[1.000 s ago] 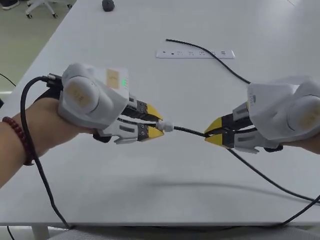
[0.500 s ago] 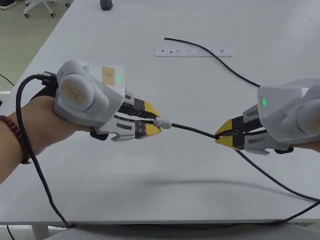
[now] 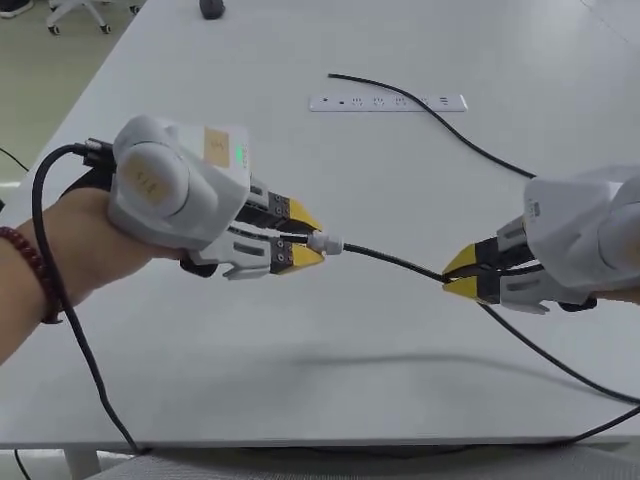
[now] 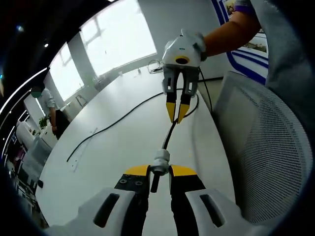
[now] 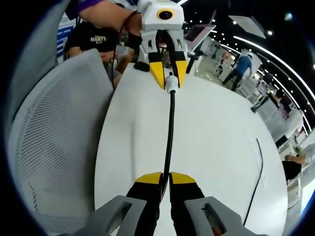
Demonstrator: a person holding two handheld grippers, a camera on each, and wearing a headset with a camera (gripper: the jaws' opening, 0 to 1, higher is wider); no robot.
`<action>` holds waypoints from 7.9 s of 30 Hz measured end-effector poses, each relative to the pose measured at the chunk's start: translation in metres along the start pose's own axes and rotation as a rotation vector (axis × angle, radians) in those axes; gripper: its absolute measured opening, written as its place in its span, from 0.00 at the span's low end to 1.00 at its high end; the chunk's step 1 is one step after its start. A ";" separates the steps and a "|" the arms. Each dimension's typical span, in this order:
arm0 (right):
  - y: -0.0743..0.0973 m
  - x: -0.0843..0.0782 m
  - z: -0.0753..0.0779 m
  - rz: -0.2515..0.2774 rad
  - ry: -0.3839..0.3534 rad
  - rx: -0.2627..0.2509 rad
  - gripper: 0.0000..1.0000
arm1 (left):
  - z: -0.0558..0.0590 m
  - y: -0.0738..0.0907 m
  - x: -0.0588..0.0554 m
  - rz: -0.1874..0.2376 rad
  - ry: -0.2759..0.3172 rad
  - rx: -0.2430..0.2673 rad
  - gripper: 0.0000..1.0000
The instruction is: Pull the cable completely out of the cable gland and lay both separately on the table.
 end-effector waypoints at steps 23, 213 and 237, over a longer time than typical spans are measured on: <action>-0.007 -0.023 0.000 -0.038 -0.021 0.013 0.00 | 0.001 -0.004 0.001 -0.003 -0.003 -0.012 0.16; -0.138 -0.006 0.152 0.062 -0.327 -0.203 0.01 | 0.008 -0.088 -0.099 -0.028 0.332 0.029 0.16; -0.137 -0.014 0.159 0.094 -0.416 -0.211 0.18 | 0.003 -0.083 -0.101 0.011 0.440 0.068 0.33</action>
Point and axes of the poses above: the centre of the closed fingertips' face, and the gripper's own axes: y roughly backward along the fingers, z roughly to its right, x roughly out of its top, the point moved 3 cm from there along y, roughly backward along the fingers, and after that the axes turned 9 degrees about -y, right-handed, at the moved point
